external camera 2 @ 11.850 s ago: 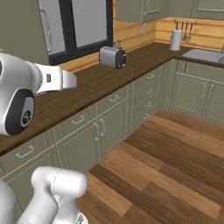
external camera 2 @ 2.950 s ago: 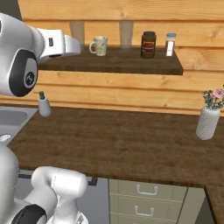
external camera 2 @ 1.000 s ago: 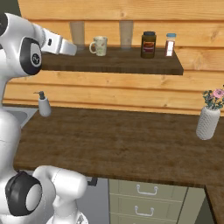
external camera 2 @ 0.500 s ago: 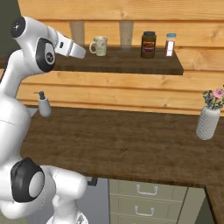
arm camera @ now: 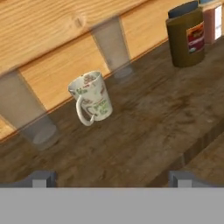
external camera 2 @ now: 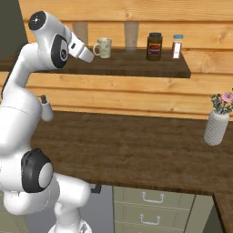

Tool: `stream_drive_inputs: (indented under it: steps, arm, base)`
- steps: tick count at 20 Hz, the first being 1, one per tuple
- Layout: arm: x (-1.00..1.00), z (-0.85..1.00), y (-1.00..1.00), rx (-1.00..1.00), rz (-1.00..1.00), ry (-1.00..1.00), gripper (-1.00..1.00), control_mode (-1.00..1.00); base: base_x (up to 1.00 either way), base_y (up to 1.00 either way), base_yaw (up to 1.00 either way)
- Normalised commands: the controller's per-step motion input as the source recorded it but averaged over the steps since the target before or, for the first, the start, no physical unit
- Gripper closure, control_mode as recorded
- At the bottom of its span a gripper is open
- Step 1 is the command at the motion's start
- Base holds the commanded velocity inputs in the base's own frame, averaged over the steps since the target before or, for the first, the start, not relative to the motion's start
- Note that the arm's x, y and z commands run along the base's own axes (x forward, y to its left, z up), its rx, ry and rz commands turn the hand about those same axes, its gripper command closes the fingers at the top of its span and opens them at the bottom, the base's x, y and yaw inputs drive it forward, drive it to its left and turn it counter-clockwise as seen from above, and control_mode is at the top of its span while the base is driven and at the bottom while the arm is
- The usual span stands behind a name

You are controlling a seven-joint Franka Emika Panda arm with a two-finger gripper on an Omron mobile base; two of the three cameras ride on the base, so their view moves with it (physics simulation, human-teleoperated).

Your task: Gather all objects into one cabinet and sort the glasses and bowls to opposite sides.

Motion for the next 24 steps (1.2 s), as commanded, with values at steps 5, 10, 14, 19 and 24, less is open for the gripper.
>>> stream_drive_inputs:
  steps: [5, 10, 14, 19, 24]
  arm:
    - [0.53, 0.0, -0.1, 0.05, 0.0, 0.06, -1.0, -1.0]
    - [0.21, -0.05, 0.0, -0.02, 0.01, 0.0, -1.0, -1.0]
    - [0.46, -0.03, 0.0, -0.1, 0.0, 0.0, -1.0, -1.0]
    - [0.44, -0.16, 0.0, -0.21, 0.0, 0.0, -1.0, -1.0]
    - [0.28, 0.0, 0.02, 0.0, 0.0, 0.0, -1.0, -1.0]
  base:
    - [0.0, 0.0, 0.0]
    - [0.0, 0.0, 0.0]
    - [0.0, 0.0, 0.0]
    - [0.0, 0.0, 0.0]
    - [0.0, 0.0, 0.0]
